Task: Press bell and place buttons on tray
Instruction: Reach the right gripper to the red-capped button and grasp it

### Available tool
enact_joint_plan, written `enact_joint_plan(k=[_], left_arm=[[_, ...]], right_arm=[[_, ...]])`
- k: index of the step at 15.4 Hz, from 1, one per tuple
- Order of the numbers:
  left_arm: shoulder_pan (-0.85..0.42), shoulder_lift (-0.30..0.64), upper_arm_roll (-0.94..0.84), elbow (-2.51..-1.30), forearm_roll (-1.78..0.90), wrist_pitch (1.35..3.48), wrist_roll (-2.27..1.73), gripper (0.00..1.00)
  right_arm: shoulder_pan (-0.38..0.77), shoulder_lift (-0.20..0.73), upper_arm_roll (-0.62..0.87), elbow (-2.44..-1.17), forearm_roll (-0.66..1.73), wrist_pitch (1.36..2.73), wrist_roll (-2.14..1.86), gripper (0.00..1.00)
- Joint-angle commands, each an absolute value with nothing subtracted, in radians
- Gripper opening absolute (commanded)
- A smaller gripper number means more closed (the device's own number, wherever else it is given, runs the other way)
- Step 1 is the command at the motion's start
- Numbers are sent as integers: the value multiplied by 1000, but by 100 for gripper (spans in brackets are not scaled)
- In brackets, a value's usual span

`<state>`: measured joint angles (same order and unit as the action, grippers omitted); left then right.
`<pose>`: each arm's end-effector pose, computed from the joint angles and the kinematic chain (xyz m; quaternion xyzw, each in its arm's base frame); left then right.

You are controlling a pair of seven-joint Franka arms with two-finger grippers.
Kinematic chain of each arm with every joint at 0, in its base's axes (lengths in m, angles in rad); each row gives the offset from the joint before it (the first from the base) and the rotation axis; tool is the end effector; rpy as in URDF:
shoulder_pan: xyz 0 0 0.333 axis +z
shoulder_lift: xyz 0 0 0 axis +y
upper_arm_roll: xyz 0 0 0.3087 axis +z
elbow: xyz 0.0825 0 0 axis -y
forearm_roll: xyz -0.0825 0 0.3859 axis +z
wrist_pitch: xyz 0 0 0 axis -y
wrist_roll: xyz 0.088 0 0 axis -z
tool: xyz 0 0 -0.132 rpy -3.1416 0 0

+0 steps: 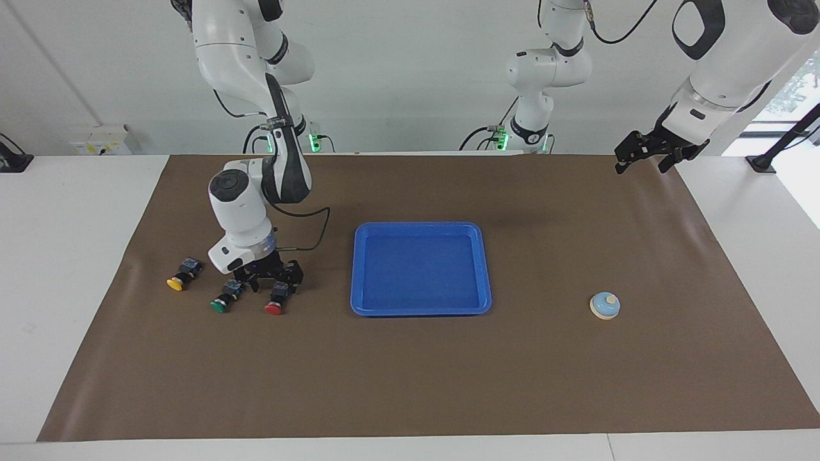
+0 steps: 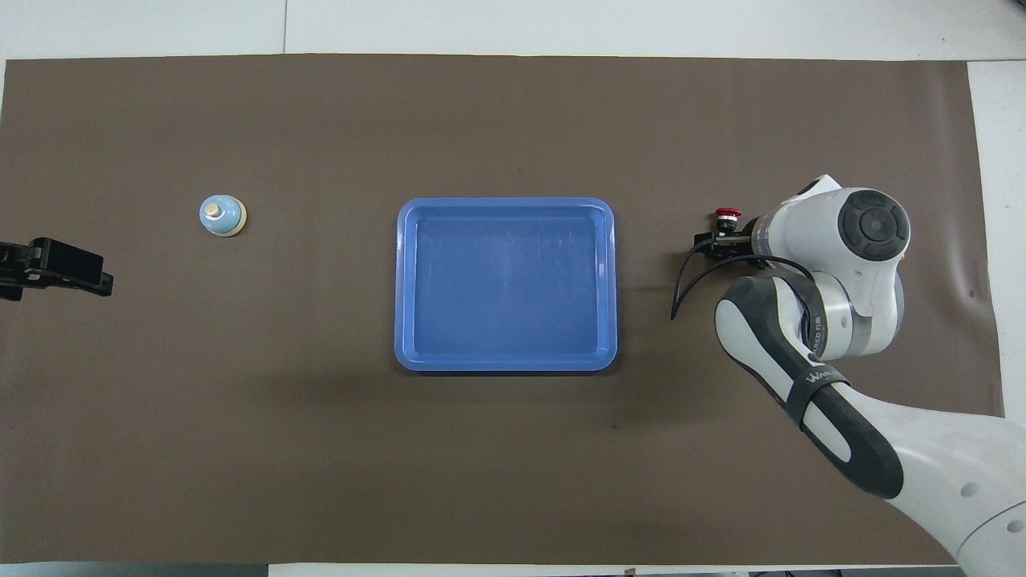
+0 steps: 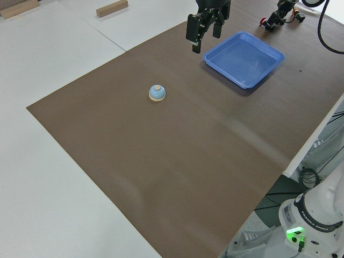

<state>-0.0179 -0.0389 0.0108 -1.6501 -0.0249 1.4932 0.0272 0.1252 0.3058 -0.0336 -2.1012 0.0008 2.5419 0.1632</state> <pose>0.5312 -0.0071 0.5701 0.9980 -0.0174 -0.0588 0.0133 0.5940 0.0547 0.2526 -0.9971 0.0349 -0.0675 0.0039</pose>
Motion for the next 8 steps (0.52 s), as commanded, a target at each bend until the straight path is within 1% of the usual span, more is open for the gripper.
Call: enact_joint_plan(k=[1,2,3,4,7,8], left_arm=[[-17,-57,9,-1666,-18,1496,17,100],[-17,-57,11,-1666,-18,1496,18,100],[-17,-57,11,-1666,-18,1496,17,100],[-17,-57,11,-1666,-18,1496,17,100],[-17,-57,11,-1667,-18,1496,17,100],[-17,-57,11,-1667,-18,1496,18,100]], right_arm=[[120,311,-28,-2089,2,2551,184,91],[118,311,-28,-2089,3,2549,184,82],[120,311,-26,-2089,5,2549,186,68],[120,311,-26,-2089,6,2549,189,51],[123,311,-26,-2089,6,2549,215,5],[124,311,-26,-2089,8,2548,215,0]])
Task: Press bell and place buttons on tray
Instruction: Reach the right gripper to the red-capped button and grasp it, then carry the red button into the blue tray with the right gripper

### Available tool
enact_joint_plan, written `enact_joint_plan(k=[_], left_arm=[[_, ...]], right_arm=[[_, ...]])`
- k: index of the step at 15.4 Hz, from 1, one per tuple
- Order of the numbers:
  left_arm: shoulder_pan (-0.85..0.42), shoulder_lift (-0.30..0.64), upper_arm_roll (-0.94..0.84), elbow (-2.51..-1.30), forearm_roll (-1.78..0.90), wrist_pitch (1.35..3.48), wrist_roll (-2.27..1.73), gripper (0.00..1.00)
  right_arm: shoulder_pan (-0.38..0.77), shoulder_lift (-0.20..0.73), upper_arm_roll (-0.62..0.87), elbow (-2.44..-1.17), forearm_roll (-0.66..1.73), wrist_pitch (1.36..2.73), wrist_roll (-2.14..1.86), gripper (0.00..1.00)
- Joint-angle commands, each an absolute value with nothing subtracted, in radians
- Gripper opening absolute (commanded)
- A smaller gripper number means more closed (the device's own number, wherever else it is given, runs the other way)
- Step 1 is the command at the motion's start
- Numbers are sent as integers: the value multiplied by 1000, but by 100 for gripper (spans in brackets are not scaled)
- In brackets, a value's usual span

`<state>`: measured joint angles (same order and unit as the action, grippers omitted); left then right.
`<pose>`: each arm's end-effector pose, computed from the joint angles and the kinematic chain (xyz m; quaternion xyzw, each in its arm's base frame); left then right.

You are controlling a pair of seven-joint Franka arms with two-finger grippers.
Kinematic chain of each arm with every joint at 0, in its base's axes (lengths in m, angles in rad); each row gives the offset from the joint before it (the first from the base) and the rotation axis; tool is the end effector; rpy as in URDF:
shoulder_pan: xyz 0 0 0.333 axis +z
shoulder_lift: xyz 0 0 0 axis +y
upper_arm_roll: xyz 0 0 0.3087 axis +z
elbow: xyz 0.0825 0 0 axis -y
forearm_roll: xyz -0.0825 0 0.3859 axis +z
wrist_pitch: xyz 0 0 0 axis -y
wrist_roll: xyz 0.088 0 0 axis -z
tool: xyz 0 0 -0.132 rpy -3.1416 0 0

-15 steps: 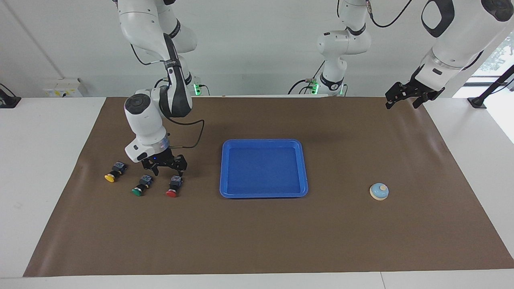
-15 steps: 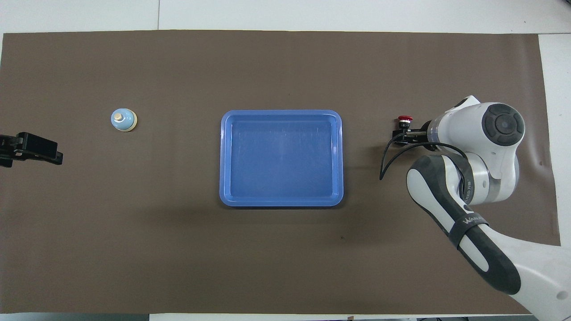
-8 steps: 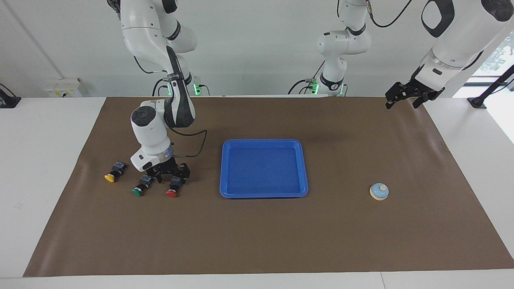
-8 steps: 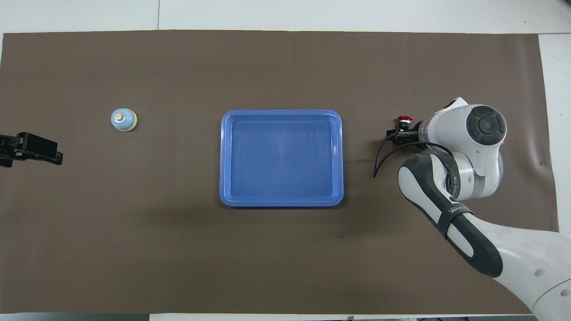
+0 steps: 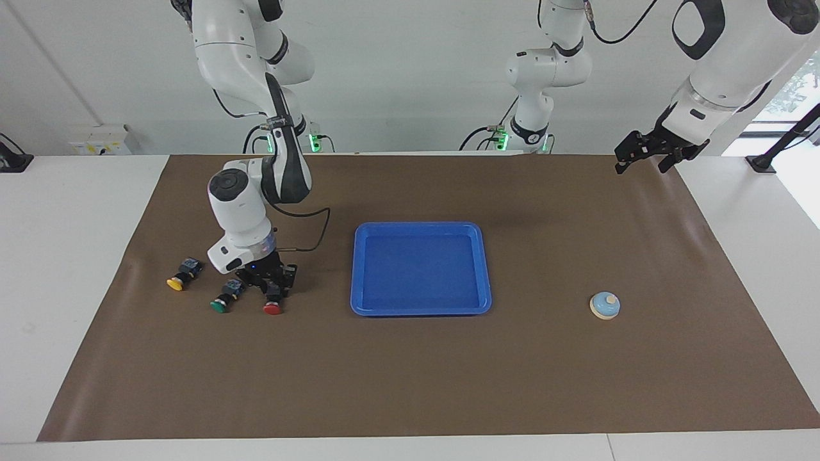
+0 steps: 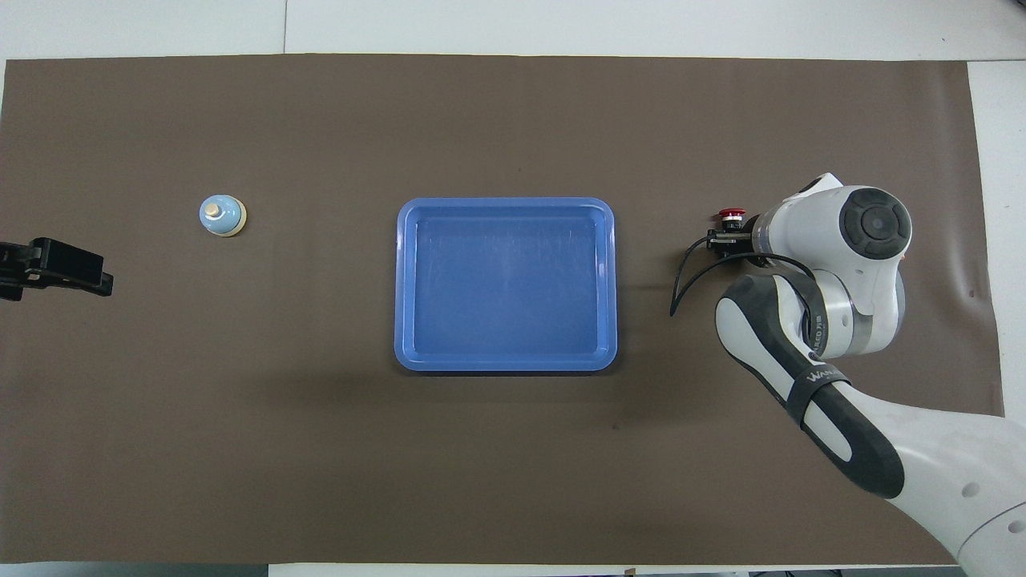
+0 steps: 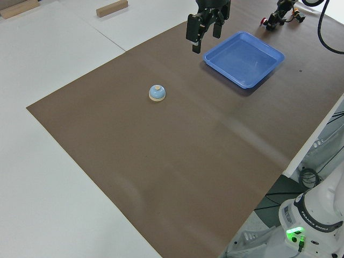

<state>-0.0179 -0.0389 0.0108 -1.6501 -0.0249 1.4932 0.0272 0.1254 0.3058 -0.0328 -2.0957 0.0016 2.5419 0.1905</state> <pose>0.5312 -0.0071 0.5701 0.9980 -0.0174 -0.0588 0.0133 0.5958 0.0555 0.2549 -0.9964 0.0483 -0.0701 0.0056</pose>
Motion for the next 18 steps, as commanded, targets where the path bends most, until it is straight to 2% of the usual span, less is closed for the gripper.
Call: enact_joint_plan(k=[1,5,11,14,18], left_arm=[[-17,-57,9,-1666,-18,1496,17,100],[-15,-57,9,-1666,-18,1496,17,100],[-15,-57,11,-1667,-18,1496,18,100],[-17,-57,11,-1666,-18,1496,18,100],[-17,-57,11,-1666,-18,1496,17,100]], right_arm=[[123,311,-26,-2089,9,2548,215,0],[127,308,-26,-2030,11,2485,215,0],[247,282,-15,-1757,49,2062,297,0],[342,253,-14,-1755,54,2026,411,0],[465,230,-12,-1814,74,2088,563,0]])
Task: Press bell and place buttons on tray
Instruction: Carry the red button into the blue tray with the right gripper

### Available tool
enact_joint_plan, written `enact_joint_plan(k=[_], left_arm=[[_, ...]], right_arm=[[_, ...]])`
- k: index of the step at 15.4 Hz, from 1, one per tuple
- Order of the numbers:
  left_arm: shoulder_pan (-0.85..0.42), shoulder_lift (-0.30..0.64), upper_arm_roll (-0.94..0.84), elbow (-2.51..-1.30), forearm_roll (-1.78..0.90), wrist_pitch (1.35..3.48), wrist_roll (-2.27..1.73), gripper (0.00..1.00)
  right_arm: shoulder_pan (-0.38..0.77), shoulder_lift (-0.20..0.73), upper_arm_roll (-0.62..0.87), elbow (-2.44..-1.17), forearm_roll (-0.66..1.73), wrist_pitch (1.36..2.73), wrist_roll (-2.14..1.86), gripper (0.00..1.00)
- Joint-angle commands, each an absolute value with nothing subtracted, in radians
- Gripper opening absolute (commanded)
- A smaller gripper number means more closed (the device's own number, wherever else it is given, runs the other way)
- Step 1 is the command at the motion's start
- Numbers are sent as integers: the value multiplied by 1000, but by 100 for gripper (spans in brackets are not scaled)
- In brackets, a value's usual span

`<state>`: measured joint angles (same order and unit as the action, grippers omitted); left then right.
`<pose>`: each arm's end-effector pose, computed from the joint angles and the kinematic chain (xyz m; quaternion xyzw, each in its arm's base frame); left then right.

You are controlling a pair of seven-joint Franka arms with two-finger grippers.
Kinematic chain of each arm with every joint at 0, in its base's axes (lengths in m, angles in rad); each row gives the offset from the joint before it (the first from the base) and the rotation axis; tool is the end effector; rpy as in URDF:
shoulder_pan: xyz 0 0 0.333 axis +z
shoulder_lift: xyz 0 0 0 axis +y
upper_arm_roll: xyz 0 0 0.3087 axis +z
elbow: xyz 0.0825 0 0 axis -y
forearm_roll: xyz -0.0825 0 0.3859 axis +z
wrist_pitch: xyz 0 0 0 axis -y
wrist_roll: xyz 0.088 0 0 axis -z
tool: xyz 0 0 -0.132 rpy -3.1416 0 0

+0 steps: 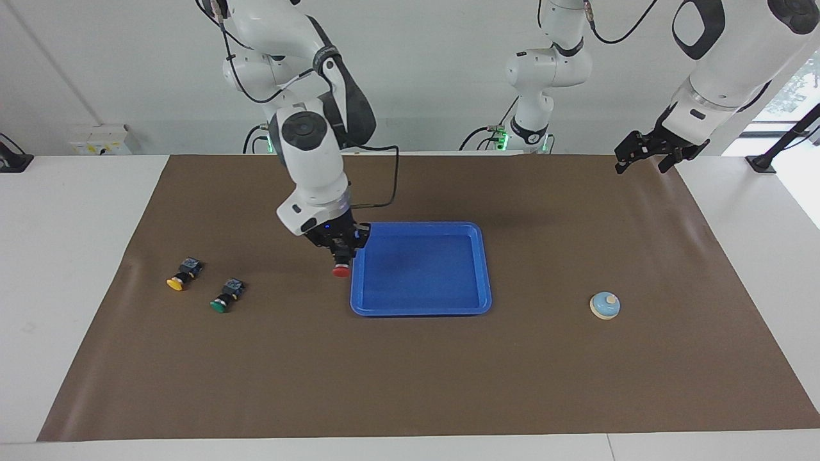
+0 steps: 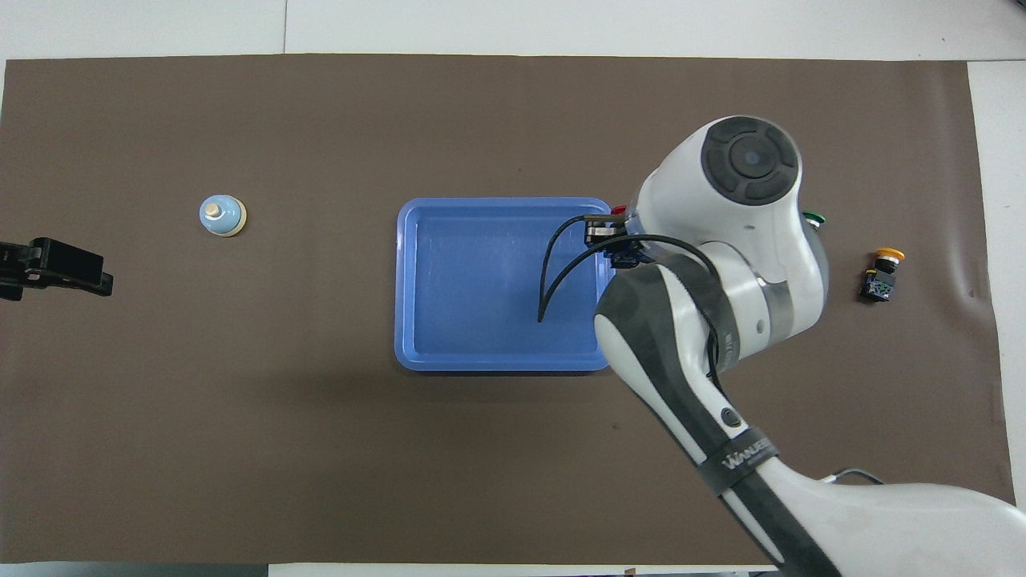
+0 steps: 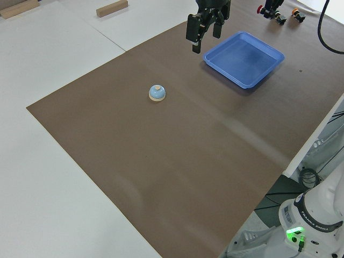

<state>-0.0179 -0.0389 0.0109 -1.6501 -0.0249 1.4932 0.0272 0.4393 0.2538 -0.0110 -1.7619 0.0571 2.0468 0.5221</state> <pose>0.5312 -0.0071 0.5701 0.9980 -0.0173 -0.0588 0.0133 0.5741 0.2674 0.3904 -0.9978 0.0593 -0.0028 0.0286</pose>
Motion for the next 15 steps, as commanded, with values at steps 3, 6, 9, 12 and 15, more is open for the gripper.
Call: enact_joint_plan(k=[3,6,9,12,15], left_arm=[[-17,-57,9,-1666,-18,1496,17,100],[-17,-57,11,-1666,-18,1496,18,100],[-17,-57,11,-1666,-18,1496,17,100],[-17,-57,11,-1666,-18,1496,17,100],[-17,-57,11,-1666,-18,1496,18,100]], right_arm=[[498,221,-11,-1913,77,2208,584,0],[522,241,-11,-1988,77,2327,604,0],[541,291,-12,-1993,77,2380,607,0],[535,313,-12,-2011,77,2430,601,0],[525,314,-12,-2043,77,2468,591,0]])
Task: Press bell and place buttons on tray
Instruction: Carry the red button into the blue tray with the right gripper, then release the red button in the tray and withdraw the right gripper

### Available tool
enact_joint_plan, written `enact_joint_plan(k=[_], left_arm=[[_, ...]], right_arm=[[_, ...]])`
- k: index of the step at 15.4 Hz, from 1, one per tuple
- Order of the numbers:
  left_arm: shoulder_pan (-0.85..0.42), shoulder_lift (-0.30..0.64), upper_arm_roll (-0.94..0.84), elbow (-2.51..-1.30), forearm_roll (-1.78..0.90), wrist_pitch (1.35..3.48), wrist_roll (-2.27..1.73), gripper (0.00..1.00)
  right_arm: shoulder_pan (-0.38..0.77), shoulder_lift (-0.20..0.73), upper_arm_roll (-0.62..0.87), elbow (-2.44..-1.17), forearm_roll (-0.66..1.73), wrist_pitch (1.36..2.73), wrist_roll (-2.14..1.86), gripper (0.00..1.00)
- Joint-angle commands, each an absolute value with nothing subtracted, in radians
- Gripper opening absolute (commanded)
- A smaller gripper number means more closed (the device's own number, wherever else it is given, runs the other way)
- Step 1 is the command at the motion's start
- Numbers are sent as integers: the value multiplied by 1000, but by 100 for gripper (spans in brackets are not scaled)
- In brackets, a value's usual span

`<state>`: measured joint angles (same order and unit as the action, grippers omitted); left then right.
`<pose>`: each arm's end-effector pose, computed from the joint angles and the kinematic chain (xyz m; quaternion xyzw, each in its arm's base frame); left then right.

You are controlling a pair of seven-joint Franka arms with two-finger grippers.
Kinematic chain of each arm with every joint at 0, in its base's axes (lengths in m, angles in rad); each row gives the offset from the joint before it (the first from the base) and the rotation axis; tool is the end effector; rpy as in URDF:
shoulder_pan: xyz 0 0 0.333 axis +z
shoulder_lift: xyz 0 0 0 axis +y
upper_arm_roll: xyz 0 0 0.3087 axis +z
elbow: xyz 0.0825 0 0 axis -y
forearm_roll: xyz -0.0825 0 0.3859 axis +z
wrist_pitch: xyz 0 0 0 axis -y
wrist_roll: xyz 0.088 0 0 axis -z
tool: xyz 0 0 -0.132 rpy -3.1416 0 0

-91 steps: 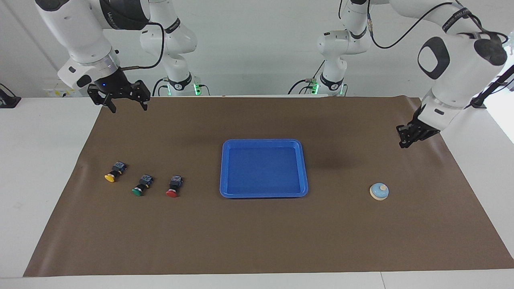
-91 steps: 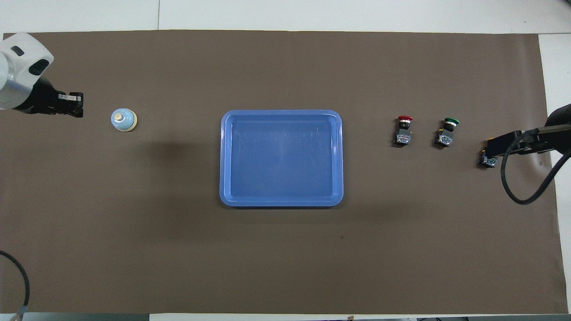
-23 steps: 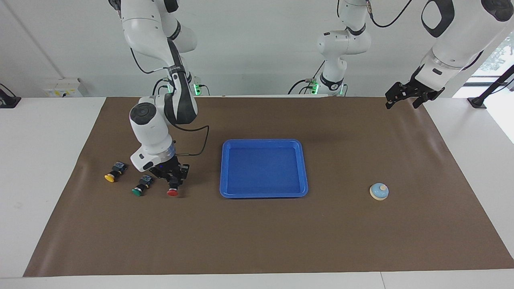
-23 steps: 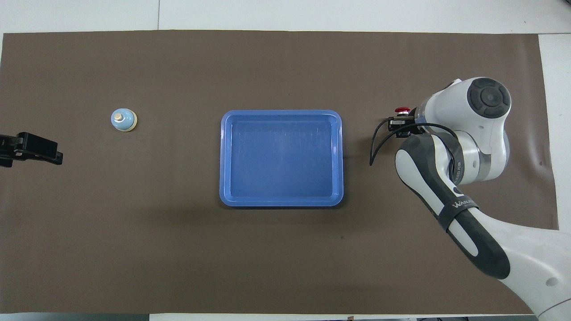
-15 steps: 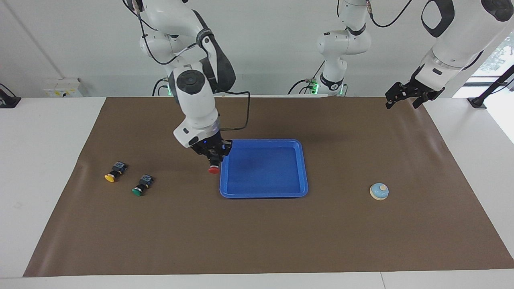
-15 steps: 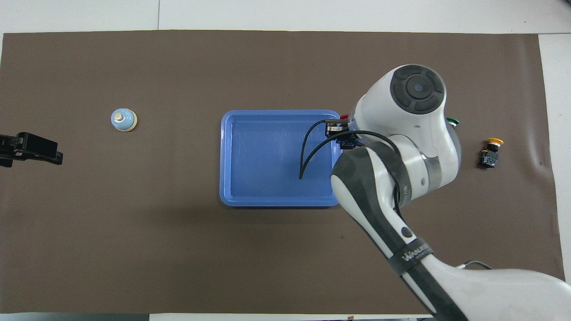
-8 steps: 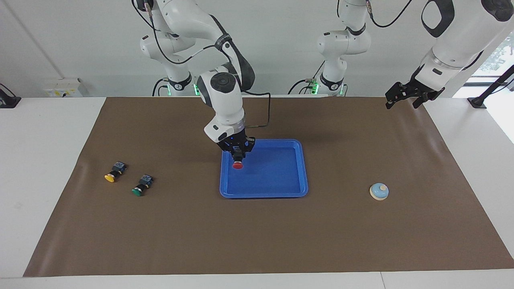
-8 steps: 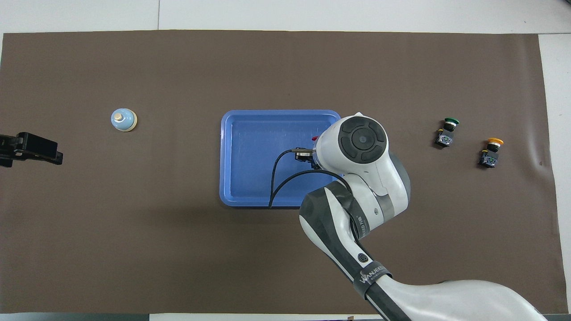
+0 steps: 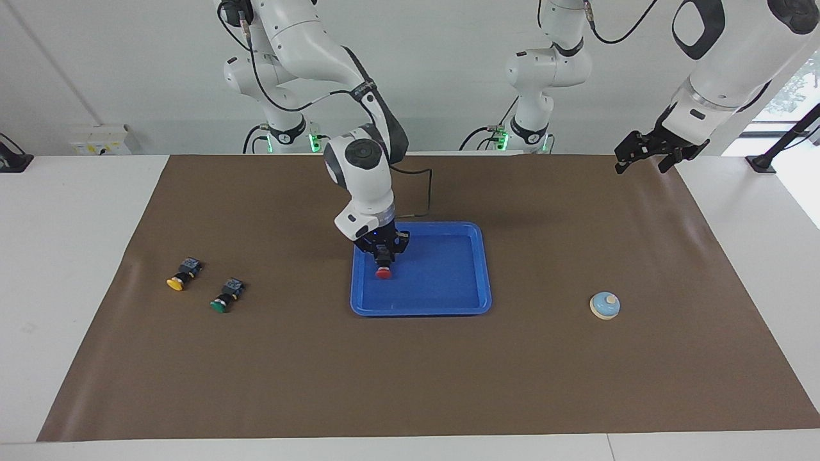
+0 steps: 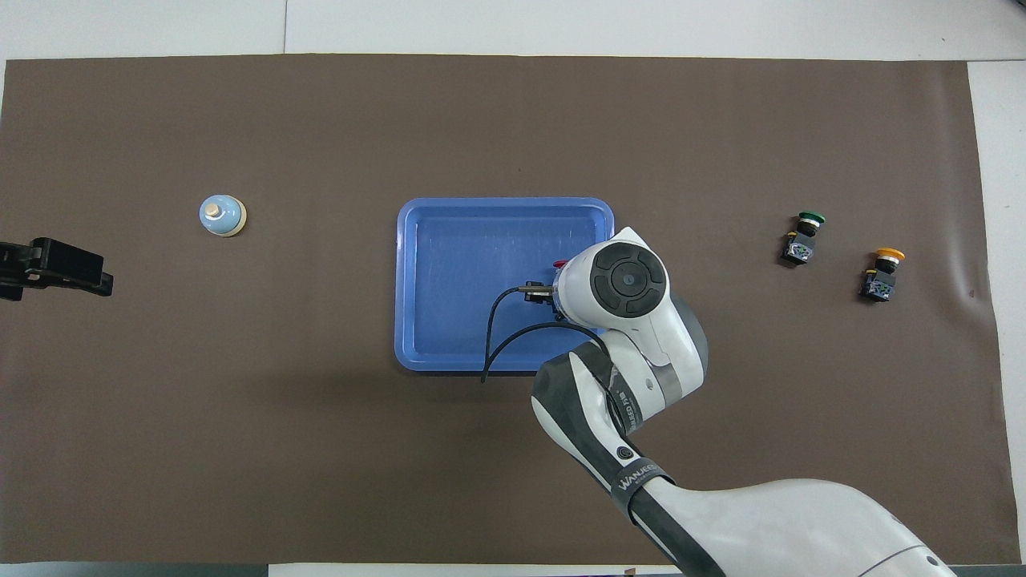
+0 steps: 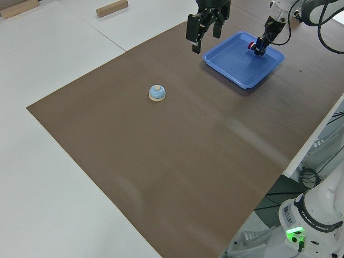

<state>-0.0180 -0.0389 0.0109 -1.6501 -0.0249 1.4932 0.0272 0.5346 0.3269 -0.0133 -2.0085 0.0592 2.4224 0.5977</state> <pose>0.5312 -0.0071 0.5701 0.9980 -0.0174 -0.0588 0.0133 0.5300 0.3060 0.2674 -0.9971 0.0591 -0.0272 0.0386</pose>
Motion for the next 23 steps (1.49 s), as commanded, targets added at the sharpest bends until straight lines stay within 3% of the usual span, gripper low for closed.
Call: enact_joint_plan(k=[1,3,4,5,6,13,17,23], left_arm=[[-17,-57,9,-1666,-18,1496,17,100],[-17,-57,11,-1666,-18,1496,17,100],[-17,-57,9,-1667,-18,1496,17,100],[-17,-57,9,-1667,-18,1496,17,100],[-15,-57,11,-1666,-18,1496,17,100],[-17,-57,9,-1666,-18,1496,18,100],[-17,-57,11,-1666,-18,1496,18,100],[-17,-57,9,-1666,-18,1496,17,100]], right_arm=[[526,319,-12,-2054,77,2488,594,0],[525,322,-12,-2054,77,2485,603,0],[525,322,-12,-2052,77,2479,604,28],[525,322,-12,-2052,77,2479,617,86],[526,321,-12,-2046,77,2468,647,100],[439,201,-20,-1982,72,2290,667,100],[287,153,-23,-1930,60,2142,528,100],[45,152,-23,-1950,23,2148,296,100]])
